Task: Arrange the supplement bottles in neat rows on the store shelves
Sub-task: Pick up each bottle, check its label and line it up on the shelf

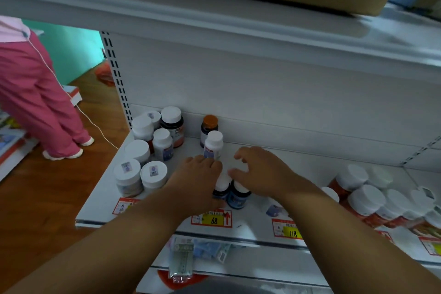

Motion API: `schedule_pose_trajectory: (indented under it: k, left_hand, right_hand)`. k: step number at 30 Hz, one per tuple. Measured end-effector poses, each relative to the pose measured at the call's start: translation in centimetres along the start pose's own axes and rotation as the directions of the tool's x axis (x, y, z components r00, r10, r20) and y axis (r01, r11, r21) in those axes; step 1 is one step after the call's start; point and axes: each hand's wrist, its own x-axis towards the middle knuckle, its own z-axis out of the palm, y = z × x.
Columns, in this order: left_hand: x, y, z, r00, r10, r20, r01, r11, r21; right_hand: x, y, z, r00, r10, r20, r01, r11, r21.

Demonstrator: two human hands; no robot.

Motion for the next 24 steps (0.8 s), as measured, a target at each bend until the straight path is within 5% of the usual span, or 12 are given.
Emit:
schedule_pose_trajectory:
  k: [4, 10, 19, 24]
  left_hand:
    - [-0.5, 0.2, -1.0, 0.991, -0.069, -0.116, 0.058, 0.994, -0.096]
    - [-1.1, -0.4, -1.9, 0.979, -0.147, -0.141, 0.117, 0.972, -0.204]
    - [1.4, -0.3, -3.9, 0.914, -0.283, -0.29, 0.099, 0.85, -0.517]
    - [3.9, 3.4, -4.9, 0.928, -0.261, -0.265, 0.002, 0.717, -0.697]
  right_hand:
    - [6.2, -1.5, -0.8, 0.992, -0.008, -0.127, 0.005, 1.0, -0.025]
    - [10.2, -2.5, 2.0, 0.997, 0.028, -0.077, -0.029, 0.999, -0.017]
    - [4.0, -0.8, -5.9, 0.968, 0.019, -0.251, 0.075, 0.93, 0.359]
    - [-0.6, 1.4, -9.0, 0.957, 0.061, -0.284, 0.049, 0.93, 0.365]
